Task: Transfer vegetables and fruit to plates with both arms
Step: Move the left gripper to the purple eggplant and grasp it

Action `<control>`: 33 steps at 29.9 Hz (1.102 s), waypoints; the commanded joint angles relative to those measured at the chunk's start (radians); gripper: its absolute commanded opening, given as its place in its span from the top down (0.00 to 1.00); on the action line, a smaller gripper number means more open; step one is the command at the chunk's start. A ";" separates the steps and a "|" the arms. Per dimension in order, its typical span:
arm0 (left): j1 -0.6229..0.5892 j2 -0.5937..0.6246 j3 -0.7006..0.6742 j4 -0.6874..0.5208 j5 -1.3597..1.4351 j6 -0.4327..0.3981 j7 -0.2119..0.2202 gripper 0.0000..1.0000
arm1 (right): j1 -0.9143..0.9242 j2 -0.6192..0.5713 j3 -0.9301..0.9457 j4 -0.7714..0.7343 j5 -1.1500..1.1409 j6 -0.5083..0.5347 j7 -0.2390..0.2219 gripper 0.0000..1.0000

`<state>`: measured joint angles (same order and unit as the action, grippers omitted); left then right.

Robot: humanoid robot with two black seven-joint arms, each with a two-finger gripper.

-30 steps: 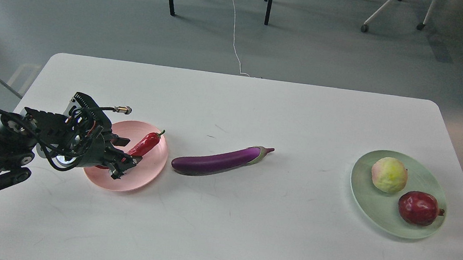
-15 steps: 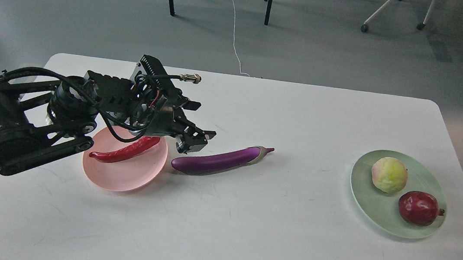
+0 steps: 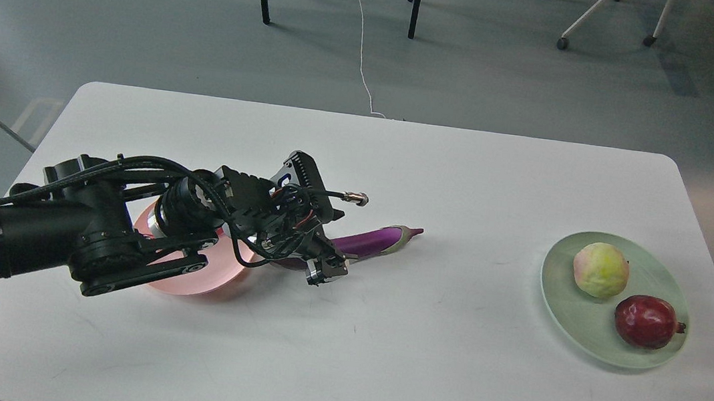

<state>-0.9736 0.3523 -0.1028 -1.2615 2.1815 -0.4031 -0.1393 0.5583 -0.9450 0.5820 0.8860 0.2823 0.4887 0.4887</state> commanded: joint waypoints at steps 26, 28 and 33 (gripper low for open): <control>-0.017 -0.062 0.055 0.100 0.000 0.016 -0.052 0.85 | 0.000 0.006 0.001 -0.001 0.000 0.000 0.000 0.02; -0.046 -0.065 0.054 0.085 0.000 0.015 -0.072 0.86 | 0.000 0.006 0.001 -0.001 0.000 0.000 0.000 0.02; -0.115 -0.020 0.016 -0.036 -0.029 0.006 -0.095 0.86 | 0.000 0.006 0.001 -0.002 0.000 0.000 0.000 0.02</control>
<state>-1.0403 0.2973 -0.0609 -1.2242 2.1815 -0.3920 -0.2281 0.5583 -0.9387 0.5830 0.8850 0.2823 0.4887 0.4887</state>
